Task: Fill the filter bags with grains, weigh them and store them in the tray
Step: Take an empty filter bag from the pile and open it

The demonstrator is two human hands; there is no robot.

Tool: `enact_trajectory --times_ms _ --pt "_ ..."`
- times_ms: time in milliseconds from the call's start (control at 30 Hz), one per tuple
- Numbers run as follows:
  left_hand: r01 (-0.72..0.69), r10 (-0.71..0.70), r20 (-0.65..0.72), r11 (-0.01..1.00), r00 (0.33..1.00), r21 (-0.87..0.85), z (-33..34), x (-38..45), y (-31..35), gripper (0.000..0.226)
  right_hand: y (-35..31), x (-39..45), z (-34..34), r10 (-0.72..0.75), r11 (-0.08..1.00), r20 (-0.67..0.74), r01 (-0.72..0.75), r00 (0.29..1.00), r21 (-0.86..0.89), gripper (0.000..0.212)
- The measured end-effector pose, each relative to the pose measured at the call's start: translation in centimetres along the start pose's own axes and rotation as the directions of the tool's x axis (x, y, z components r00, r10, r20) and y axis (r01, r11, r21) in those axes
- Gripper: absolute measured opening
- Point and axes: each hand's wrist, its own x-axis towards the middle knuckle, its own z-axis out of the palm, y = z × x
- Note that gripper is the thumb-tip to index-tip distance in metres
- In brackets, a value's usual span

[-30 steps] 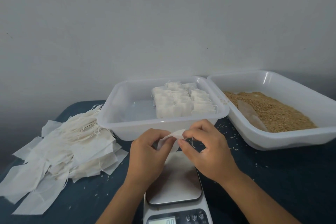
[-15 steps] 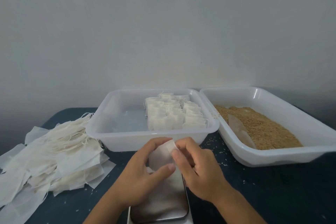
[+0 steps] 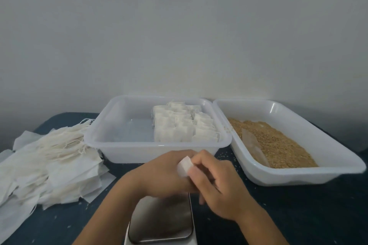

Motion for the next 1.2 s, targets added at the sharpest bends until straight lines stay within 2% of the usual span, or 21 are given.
enact_trajectory --times_ms 133,233,367,500,567,600,700,767,833,900,1000,1067,1133,1200 --pt "0.012 0.019 0.142 0.975 0.990 -0.221 0.9 0.0 0.0 0.014 -0.1 -0.3 -0.8 -0.047 0.998 0.036 0.048 0.998 -0.042 0.022" --pt "0.012 0.027 0.112 0.943 0.993 -0.332 1.3 -0.4 -1.3 0.026 -0.3 -0.2 -1.1 -0.094 0.993 0.031 0.096 0.995 -0.073 0.019" --pt "0.011 0.040 0.091 0.867 0.995 -0.499 1.6 -1.0 -1.8 0.025 -0.5 0.3 -1.5 -0.120 0.981 0.013 0.120 0.993 -0.152 0.018" --pt "0.034 0.100 0.156 0.733 0.983 -0.680 2.5 -1.3 -1.6 0.025 -1.0 0.5 -1.7 -0.081 0.994 0.026 0.082 0.996 -0.071 0.017" --pt "0.052 0.069 0.148 0.725 0.987 -0.687 2.7 -1.2 -1.5 0.018 -1.5 0.5 -2.0 -0.014 1.000 0.074 0.014 0.997 0.009 0.016" --pt "0.048 0.039 0.120 0.761 0.992 -0.646 2.7 -1.2 -1.5 0.013 -1.7 0.4 -2.1 0.027 0.999 0.111 -0.030 0.993 0.025 0.014" --pt "0.010 -0.019 -0.014 0.890 1.000 -0.457 2.6 -1.0 -1.8 0.014 -1.6 0.3 -2.5 0.125 0.988 0.182 -0.105 0.975 -0.116 0.018" --pt "-0.023 -0.016 -0.094 0.916 0.995 -0.401 2.8 -0.8 -1.9 0.008 -1.5 0.4 -2.6 0.146 0.974 0.183 -0.109 0.972 -0.197 0.016" --pt "-0.039 -0.004 -0.112 0.925 0.994 -0.378 2.9 -0.7 -2.2 0.009 -1.5 0.5 -2.8 0.158 0.969 0.209 -0.110 0.965 -0.223 0.010" --pt "-0.029 0.021 -0.023 0.895 1.000 -0.445 2.8 -1.0 -2.1 0.015 -1.9 0.6 -3.1 0.176 0.972 0.257 -0.126 0.950 -0.201 0.009" --pt "0.073 0.048 0.147 0.694 0.988 -0.717 2.4 -1.5 -2.3 0.034 -2.8 0.8 -3.6 0.145 0.988 0.298 -0.120 0.943 -0.101 0.013" --pt "0.104 0.067 0.182 0.609 0.981 -0.786 2.3 -1.7 -2.6 0.044 -3.3 1.0 -4.0 0.078 0.993 0.305 -0.047 0.949 -0.108 0.011" --pt "0.101 0.100 0.198 0.593 0.975 -0.799 2.3 -1.6 -2.6 0.040 -3.5 1.1 -4.4 0.037 0.990 0.311 0.007 0.950 -0.138 0.008" --pt "0.087 0.105 0.198 0.635 0.975 -0.768 2.5 -1.4 -2.3 0.029 -3.6 1.2 -4.8 0.023 0.981 0.319 0.039 0.947 -0.188 0.009"
